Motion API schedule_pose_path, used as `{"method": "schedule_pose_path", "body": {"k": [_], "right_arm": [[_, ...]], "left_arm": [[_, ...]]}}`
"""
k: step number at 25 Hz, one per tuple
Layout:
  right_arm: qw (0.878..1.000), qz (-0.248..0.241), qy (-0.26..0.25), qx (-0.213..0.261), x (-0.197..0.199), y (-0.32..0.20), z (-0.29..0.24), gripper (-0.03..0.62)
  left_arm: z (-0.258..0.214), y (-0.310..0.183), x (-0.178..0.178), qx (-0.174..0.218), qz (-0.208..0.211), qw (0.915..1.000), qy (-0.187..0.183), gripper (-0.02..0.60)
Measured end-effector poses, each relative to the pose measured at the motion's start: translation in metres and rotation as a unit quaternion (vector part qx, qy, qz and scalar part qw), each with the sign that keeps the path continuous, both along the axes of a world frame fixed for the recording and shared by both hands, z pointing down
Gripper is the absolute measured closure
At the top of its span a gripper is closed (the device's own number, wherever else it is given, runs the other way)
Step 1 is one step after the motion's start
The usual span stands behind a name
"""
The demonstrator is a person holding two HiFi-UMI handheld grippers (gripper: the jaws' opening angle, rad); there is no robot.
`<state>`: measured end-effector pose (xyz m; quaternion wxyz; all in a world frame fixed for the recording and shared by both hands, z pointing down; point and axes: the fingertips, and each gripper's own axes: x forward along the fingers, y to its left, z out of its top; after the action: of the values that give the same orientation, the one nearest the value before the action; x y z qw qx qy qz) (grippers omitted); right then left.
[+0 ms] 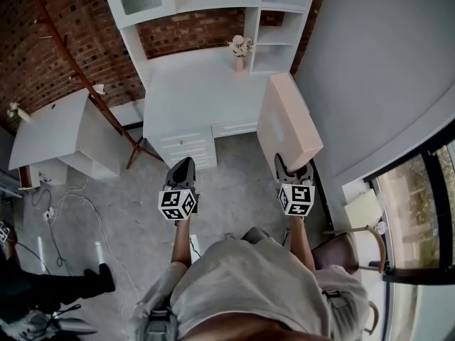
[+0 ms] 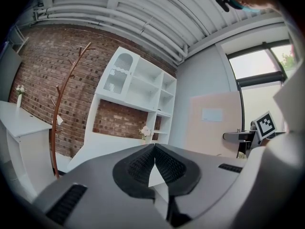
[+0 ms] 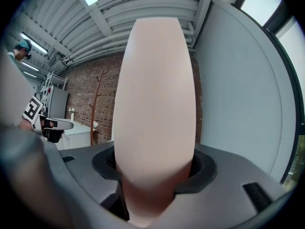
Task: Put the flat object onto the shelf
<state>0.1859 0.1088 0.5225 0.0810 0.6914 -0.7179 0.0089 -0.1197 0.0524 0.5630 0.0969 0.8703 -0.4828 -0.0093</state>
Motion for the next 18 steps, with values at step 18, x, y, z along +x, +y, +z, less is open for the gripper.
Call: {"method": "schedule_pose_path", "body": {"k": [18], "right_arm": [[1.000,-0.013,-0.010,-0.006,0.003,-0.037,0.015,0.312]], "left_arm": [[0.011,-0.029,-0.004,-0.006,-0.015,0.9998,-0.009,0.566]]}}
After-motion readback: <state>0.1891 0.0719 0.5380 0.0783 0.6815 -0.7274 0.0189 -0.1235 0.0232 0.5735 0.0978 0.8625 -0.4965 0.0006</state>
